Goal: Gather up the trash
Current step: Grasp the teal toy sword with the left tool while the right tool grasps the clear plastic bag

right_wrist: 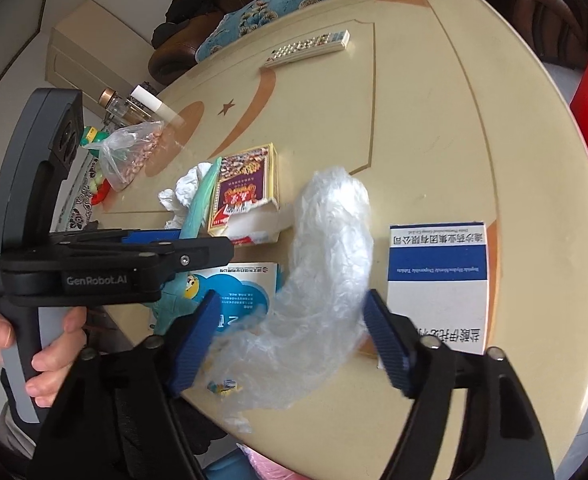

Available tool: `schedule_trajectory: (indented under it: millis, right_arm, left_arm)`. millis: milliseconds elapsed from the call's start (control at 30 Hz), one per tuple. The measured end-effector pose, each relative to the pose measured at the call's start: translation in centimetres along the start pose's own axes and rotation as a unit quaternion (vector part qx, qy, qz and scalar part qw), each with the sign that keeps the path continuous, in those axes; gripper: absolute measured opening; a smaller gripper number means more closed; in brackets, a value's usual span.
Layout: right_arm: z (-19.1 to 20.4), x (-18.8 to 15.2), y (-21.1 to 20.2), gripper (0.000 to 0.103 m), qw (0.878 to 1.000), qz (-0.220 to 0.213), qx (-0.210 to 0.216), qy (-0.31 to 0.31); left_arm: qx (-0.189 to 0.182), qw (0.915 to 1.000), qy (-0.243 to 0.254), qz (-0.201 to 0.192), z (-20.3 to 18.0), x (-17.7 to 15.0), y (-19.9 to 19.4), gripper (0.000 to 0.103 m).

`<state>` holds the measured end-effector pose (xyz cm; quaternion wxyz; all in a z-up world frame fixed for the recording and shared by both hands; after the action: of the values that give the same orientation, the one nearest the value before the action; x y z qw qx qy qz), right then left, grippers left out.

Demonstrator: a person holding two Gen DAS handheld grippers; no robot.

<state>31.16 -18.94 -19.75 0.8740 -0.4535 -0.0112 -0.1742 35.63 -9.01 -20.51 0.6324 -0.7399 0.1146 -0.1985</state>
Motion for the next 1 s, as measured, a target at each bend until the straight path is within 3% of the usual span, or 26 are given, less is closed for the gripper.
schedule_trajectory:
  millis: [200, 367, 500, 633, 767, 1000]
  right_arm:
    - [0.1, 0.1, 0.4, 0.066, 1.000, 0.008, 0.019, 0.008]
    - [0.4, 0.2, 0.9, 0.066, 1.000, 0.011, 0.006, 0.002]
    - [0.4, 0.2, 1.4, 0.045, 1.000, 0.014, -0.007, -0.006]
    - [0.2, 0.2, 1.4, 0.037, 1.000, 0.010, -0.009, -0.006]
    - [0.1, 0.5, 0.9, 0.034, 1.000, -0.009, -0.022, -0.003]
    - [0.3, 0.2, 0.3, 0.033, 0.999, -0.021, -0.030, -0.003]
  left_arm:
    - [-0.005, 0.9999, -0.010, 0.006, 0.1, 0.4, 0.9, 0.056]
    - [-0.004, 0.9999, -0.012, 0.011, 0.1, 0.6, 1.5, 0.045]
    - [-0.006, 0.9997, -0.019, 0.017, 0.5, 0.6, 2.1, 0.034]
    - [-0.002, 0.9997, -0.018, 0.016, 0.9, 0.5, 2.2, 0.028]
    - [-0.008, 0.9996, -0.023, 0.014, 1.5, -0.1, 1.7, 0.016]
    - [-0.016, 0.9993, -0.029, -0.018, 1.9, -0.8, 0.1, 0.015]
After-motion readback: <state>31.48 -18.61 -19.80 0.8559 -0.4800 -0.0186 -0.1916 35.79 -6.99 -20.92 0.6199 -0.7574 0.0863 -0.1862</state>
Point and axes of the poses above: each gripper's, at about its wrist camera, not at the fingertips, and y roughly the way its jaws point, z to its left, x to its top, the point moved 7 cm from there along y, roughly the way its jaws point, and after that the axes turned 14 degrees about y, right-handed, at the moved point
